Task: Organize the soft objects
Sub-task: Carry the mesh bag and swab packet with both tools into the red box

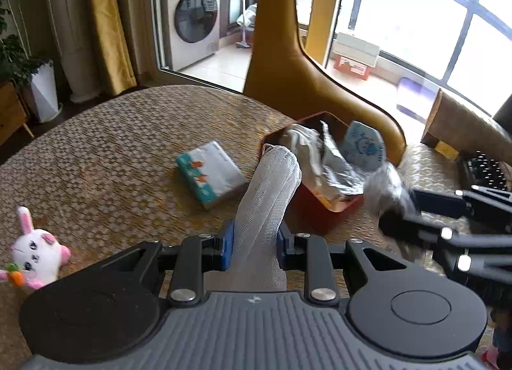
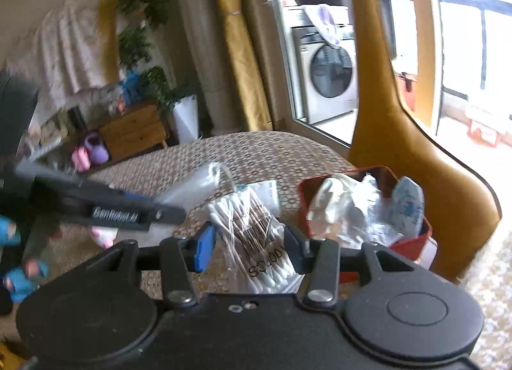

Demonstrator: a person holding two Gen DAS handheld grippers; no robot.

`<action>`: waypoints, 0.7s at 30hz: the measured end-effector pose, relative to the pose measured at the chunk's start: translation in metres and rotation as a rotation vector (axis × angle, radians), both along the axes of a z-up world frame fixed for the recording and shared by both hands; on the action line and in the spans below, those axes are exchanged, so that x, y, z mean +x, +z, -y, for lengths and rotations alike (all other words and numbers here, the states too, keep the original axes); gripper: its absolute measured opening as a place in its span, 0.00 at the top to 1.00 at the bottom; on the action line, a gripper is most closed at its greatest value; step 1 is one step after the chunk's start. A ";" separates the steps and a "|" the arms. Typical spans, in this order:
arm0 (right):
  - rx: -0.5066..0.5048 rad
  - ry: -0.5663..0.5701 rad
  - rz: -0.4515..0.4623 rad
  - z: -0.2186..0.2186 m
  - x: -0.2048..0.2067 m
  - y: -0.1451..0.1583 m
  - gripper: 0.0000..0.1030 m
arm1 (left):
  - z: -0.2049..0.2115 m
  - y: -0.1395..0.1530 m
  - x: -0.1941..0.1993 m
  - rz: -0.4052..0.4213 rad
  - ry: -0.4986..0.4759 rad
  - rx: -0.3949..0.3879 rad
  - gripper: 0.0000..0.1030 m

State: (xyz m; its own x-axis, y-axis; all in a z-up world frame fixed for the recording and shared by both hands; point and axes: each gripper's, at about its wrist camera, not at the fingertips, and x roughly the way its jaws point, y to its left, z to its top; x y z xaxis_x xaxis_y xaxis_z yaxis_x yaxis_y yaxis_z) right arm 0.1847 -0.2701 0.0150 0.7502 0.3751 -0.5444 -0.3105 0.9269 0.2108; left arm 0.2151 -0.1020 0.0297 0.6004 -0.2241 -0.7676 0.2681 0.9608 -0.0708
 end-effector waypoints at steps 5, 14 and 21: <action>0.043 -0.092 -0.010 0.030 0.007 -0.003 0.55 | 0.019 -0.003 0.000 -0.015 -0.013 -0.039 0.75; 0.087 -0.260 -0.048 0.072 0.041 -0.019 0.55 | 0.063 -0.013 0.022 -0.039 -0.025 -0.097 0.75; 0.097 -0.337 -0.069 0.089 0.071 -0.037 0.55 | 0.083 -0.024 0.061 -0.038 0.016 -0.114 0.75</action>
State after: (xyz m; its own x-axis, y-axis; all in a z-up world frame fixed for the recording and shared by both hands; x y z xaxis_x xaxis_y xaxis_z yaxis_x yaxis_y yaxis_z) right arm 0.2562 -0.3592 -0.0219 0.8032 0.1655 -0.5722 0.0274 0.9494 0.3130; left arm 0.2764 -0.1851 0.0057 0.5755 -0.3023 -0.7599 0.2481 0.9499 -0.1900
